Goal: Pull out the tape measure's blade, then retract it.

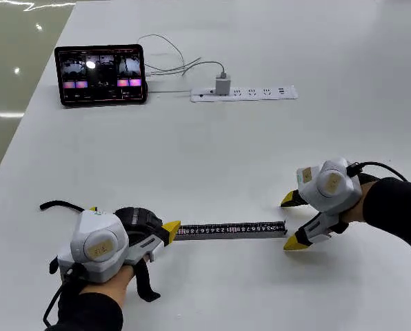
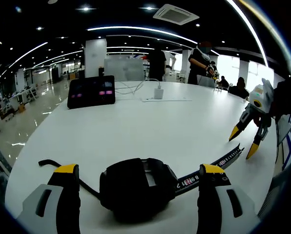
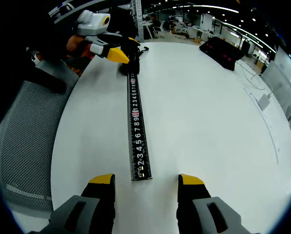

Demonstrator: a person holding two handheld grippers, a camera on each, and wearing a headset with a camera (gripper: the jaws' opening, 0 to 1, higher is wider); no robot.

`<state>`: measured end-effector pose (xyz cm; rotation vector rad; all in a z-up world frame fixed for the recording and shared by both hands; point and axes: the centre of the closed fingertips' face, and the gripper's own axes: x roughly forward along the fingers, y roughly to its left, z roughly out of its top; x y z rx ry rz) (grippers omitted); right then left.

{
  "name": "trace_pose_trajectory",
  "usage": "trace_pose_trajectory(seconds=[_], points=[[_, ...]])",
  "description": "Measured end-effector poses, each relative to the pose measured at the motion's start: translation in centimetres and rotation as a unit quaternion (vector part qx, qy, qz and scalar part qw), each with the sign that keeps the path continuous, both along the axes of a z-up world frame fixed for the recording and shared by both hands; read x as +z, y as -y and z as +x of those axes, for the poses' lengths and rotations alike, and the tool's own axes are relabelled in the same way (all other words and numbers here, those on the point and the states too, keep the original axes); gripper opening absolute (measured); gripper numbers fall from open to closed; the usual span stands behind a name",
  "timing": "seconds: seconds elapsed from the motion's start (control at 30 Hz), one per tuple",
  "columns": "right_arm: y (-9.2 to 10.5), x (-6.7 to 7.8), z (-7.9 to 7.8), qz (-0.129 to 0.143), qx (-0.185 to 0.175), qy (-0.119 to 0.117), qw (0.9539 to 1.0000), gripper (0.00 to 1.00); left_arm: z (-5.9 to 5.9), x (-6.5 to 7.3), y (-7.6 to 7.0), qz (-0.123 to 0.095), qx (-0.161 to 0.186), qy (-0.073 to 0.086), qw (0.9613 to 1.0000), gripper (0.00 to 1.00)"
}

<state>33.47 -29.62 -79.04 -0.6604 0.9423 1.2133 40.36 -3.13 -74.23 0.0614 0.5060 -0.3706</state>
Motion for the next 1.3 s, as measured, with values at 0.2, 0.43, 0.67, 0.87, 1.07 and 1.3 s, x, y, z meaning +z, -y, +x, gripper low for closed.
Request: trace_pose_trajectory(seconds=[0.2, 0.43, 0.67, 0.87, 1.07, 1.3], points=[[-0.19, -0.1, -0.16, -0.003, 0.011, 0.001, 0.9999, 0.42, 0.02, 0.02, 0.09, 0.0, 0.001, -0.001, 1.0, 0.99], [-0.34, -0.1, -0.29, -0.003, 0.019, 0.0, 0.9998, 0.27, 0.06, 0.01, 0.2, -0.001, 0.001, -0.001, 1.0, 0.99], [-0.39, -0.14, -0.41, -0.007, 0.028, 0.006, 0.9996, 0.21, 0.2, 0.03, 0.26, -0.001, 0.001, 0.001, 1.0, 0.99], [-0.4, -0.15, -0.25, -0.014, 0.034, 0.017, 0.9992, 0.14, 0.12, -0.14, 0.42, -0.004, 0.001, -0.002, 1.0, 0.99], [-0.43, -0.21, -0.3, -0.016, 0.042, 0.024, 0.9987, 0.11, 0.17, -0.14, 0.52, -0.004, -0.001, -0.001, 1.0, 0.98], [-0.48, -0.29, -0.28, -0.024, 0.037, 0.023, 0.9988, 0.11, 0.3, -0.23, 0.61, -0.009, 0.002, -0.002, 1.0, 0.95]])
